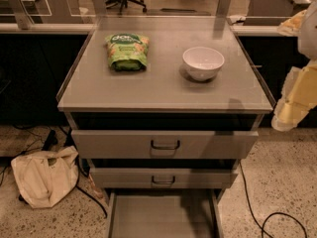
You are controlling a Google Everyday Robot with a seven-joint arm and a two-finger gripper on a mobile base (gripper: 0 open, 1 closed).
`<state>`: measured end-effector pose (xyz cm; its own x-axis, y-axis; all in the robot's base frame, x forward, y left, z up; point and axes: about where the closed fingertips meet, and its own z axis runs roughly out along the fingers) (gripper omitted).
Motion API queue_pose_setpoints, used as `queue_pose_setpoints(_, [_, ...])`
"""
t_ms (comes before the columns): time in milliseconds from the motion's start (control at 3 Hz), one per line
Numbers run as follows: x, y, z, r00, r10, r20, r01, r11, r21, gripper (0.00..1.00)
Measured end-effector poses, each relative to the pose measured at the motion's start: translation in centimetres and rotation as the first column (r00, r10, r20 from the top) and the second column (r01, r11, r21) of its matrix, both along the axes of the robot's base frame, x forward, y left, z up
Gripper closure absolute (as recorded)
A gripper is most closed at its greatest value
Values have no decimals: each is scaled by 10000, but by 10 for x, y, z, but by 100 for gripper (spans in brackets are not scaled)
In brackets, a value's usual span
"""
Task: Place green rice chip bag into bottom drawer
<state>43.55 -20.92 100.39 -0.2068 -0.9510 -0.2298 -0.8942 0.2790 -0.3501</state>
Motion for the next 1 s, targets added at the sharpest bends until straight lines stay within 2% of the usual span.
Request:
queue_pose_setpoints(333, [0,0,0,10000,0,1,0,10000,0,0])
queue_pose_setpoints(667, [6,16,3,9985,488,257,-494,9984,260,0])
queue_pose_setpoints(1000, [24,43,4,9959,657,623,-727,9903,1185,0])
